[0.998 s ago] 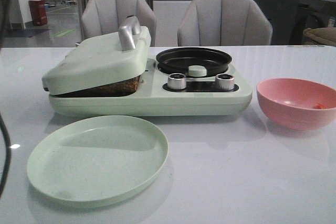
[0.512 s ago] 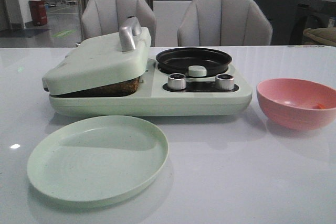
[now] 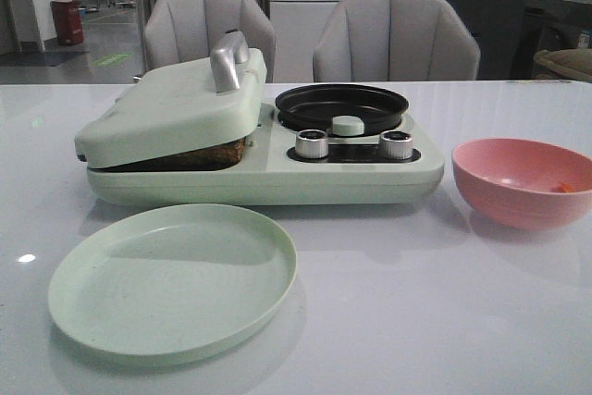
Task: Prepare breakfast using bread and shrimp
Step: 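Release the lid handle and withdraw the left gripper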
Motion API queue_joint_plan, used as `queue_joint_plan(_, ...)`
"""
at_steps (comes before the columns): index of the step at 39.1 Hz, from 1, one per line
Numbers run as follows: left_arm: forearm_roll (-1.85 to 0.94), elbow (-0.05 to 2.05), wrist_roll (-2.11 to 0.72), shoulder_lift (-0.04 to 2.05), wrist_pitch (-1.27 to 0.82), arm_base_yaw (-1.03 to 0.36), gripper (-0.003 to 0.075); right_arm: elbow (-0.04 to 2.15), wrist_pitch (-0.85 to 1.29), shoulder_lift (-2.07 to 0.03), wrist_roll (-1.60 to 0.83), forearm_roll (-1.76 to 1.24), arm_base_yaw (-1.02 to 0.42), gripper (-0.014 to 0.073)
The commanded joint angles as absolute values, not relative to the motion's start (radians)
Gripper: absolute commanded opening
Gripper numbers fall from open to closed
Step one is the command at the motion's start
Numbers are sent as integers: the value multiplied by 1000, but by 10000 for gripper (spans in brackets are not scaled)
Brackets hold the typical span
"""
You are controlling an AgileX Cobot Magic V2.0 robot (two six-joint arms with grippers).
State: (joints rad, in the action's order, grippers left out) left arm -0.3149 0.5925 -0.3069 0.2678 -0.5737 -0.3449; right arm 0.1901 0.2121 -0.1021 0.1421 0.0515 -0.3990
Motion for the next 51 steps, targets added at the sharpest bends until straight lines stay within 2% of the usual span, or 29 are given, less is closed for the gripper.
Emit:
queue_joint_plan(1, -347, 549, -295, 189, -480, -354, 328, 213, 124, -111, 140, 57, -395, 507)
queue_joint_plan(10, -367, 420, -295, 3, -476, -354, 105, 213, 124, -111, 140, 57, -395, 507)
queue_joint_plan(36, -371, 370, -295, -21, -462, -354, 112, 233, 73, -124, 140, 57, -395, 507)
queue_joint_plan(51, -371, 370, -295, -21, -462, -354, 112, 527, 234, -500, 141, 55, -395, 507)
